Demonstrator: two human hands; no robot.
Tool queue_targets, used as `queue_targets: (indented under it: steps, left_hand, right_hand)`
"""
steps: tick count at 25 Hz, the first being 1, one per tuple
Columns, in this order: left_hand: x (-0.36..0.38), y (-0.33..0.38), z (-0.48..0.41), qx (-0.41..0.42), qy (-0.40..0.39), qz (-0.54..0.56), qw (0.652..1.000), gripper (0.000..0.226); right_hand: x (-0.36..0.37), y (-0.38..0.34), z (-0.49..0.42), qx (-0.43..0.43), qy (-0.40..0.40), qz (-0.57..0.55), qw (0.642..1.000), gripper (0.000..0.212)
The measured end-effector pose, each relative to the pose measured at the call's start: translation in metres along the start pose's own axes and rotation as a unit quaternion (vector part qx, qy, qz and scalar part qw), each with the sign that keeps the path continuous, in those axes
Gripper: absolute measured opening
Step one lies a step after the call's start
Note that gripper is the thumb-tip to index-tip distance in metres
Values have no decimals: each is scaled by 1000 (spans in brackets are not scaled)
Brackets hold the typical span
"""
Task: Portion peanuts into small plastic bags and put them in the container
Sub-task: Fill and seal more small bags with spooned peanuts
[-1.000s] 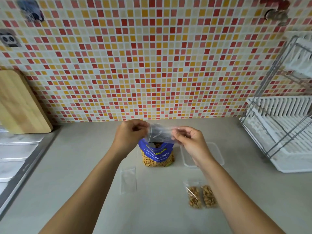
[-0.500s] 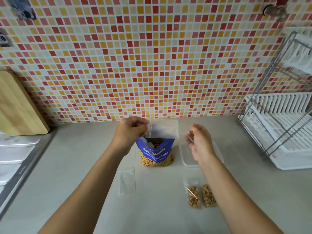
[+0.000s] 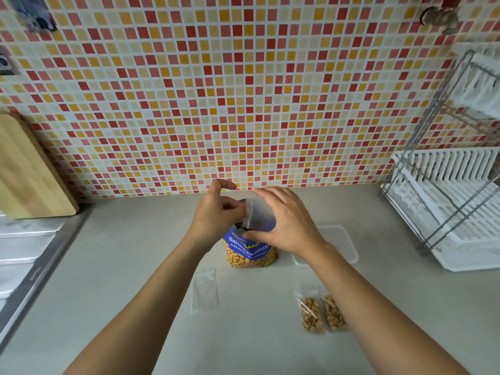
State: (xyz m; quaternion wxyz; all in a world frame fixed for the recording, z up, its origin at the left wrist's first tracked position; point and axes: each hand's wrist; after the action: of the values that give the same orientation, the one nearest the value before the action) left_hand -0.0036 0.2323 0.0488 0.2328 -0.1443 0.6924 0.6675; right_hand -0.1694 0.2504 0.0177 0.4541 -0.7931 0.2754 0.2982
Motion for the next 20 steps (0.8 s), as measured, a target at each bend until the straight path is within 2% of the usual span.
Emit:
queue_targets:
  steps: [4,8,9,11,13,15,18,20]
  left_hand:
    - [3,-1,1,26,24,-59,998,38]
    - [-2,-2,-4,35,74,-56,995,31]
    - [-6,-6,-9,27,109,-74,991,31]
    - [-13,-20,-22,-6,144,-184,972,41]
    - [-12,-37,-32,-59,82,-269,958,45]
    - [-7,-47,-35,-80,27,-266,960,34]
    - [0,-47,-37,-40,66,-260,962,22]
    - [9,-40,-36,10,53,-294,954,20]
  right_hand:
    - [3,1,-4,-25,20,6,999,70]
    - [2,6,-1,-8,73,-74,995,62]
    - [1,7,0,8,84,-106,991,63]
    - [-2,10,3,40,103,-168,980,62]
    - [-4,11,5,62,111,-210,969,62]
    - [-5,10,6,79,120,-248,958,62]
    - [-4,12,7,109,138,-307,935,56]
    - [-2,14,8,126,144,-330,924,55]
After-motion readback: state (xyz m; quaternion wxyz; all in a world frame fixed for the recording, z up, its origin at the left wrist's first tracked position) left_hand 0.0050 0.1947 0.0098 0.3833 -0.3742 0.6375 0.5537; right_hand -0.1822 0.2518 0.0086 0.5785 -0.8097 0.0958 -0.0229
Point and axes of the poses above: each hand's wrist, its own z-axis away from the middle knuckle, its own x-axis out of the palm, y = z × x, and after that the axes turned 12 degrees about -z, right-handed
